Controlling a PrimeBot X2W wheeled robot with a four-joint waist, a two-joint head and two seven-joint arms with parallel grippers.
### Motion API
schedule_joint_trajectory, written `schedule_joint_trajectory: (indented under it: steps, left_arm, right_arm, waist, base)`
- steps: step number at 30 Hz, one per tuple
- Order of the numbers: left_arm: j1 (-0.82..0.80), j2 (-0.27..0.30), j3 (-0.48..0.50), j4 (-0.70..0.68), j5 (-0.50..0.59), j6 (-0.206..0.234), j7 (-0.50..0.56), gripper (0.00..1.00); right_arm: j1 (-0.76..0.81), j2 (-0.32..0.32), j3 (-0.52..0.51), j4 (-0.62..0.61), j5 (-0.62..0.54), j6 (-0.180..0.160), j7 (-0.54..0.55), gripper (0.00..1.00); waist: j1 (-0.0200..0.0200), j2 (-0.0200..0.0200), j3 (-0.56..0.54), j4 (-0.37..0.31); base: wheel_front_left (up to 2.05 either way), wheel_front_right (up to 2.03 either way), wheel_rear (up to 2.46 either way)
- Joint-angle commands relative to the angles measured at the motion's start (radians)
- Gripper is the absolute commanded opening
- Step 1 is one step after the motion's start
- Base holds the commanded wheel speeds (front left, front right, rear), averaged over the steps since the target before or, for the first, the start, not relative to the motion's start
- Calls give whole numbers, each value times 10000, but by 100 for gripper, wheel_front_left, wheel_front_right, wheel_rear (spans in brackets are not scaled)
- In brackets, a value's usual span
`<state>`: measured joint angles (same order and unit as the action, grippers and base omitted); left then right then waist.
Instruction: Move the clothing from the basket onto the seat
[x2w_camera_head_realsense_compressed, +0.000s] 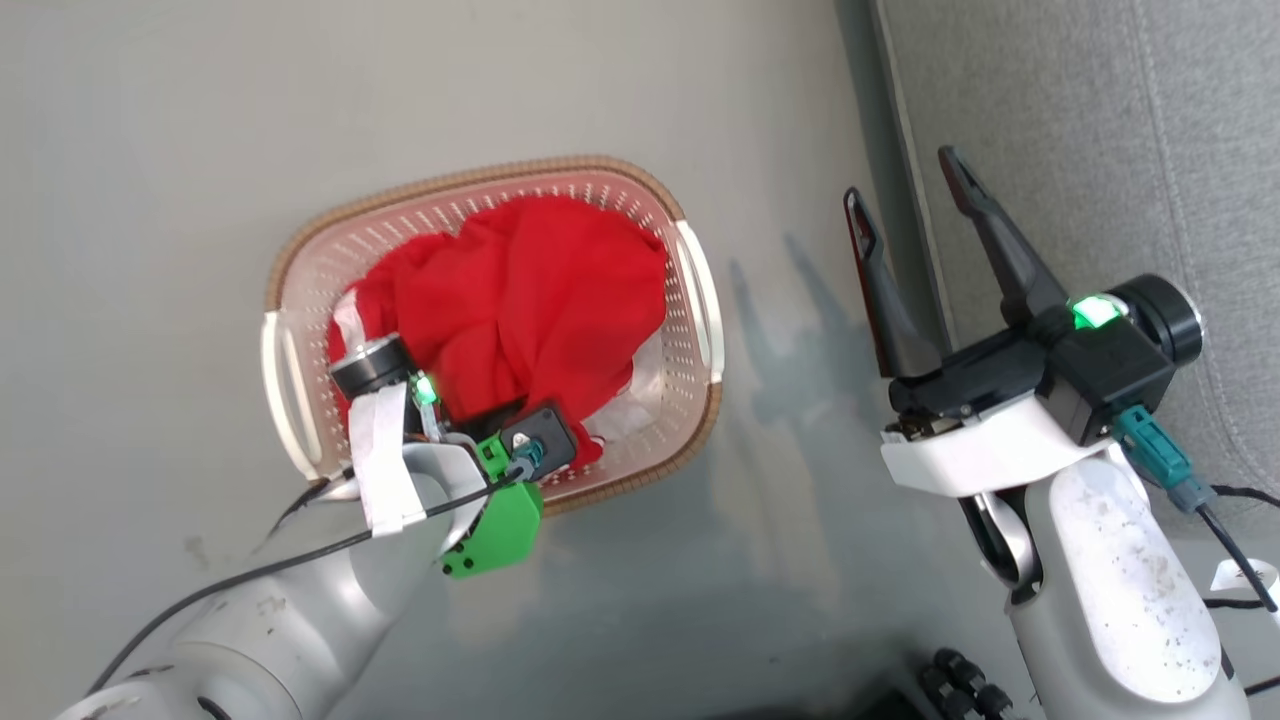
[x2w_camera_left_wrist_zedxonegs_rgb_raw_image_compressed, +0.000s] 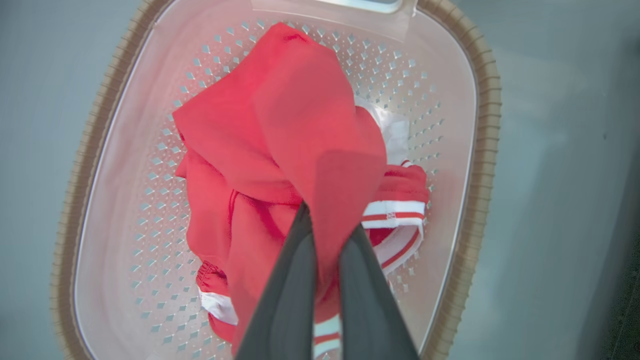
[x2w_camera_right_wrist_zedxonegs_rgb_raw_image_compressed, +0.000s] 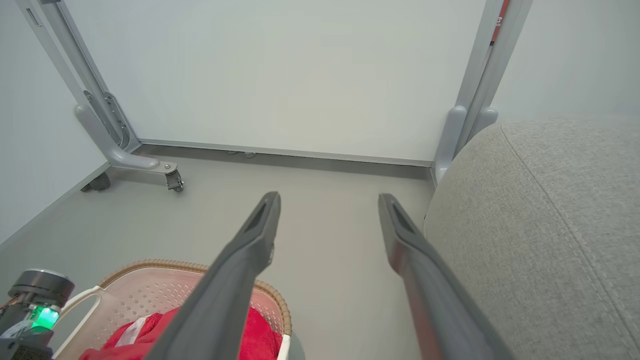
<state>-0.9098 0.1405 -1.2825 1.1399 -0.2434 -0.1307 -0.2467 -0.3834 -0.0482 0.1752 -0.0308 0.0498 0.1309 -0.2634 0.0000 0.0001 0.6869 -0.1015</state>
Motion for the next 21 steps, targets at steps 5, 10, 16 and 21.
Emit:
schedule_joint_trajectory:
  steps: [5, 10, 16, 21]
  left_arm:
    - [531, 1, 7, -509, -595, 1, -163, 0]
    - [727, 86, 14, -1319, -1370, 1, -195, 0]
    - [1059, 448, 201, -2540, -2031, 1, -191, 0]
    - [1485, 663, 761, -3318, -2033, 1, -193, 0]
  right_arm:
    - [542, -38, -74, 236, -76, -3, -21, 100]
    - [918, -40, -88, 393, -117, -3, -21, 100]
    - [1387, -40, -174, 569, -147, -3, -21, 100]
    - [1787, -38, -201, 713, -100, -3, -21, 100]
  waist:
    - [0, -1, -1620, 635]
    - [0, -1, -2407, 868]
    - [0, -1, -3228, 1107]
    - [0, -1, -3868, 1246]
  base:
    - [0, 0, 0]
    - [0, 0, 0]
    - [0, 0, 0]
    - [0, 0, 0]
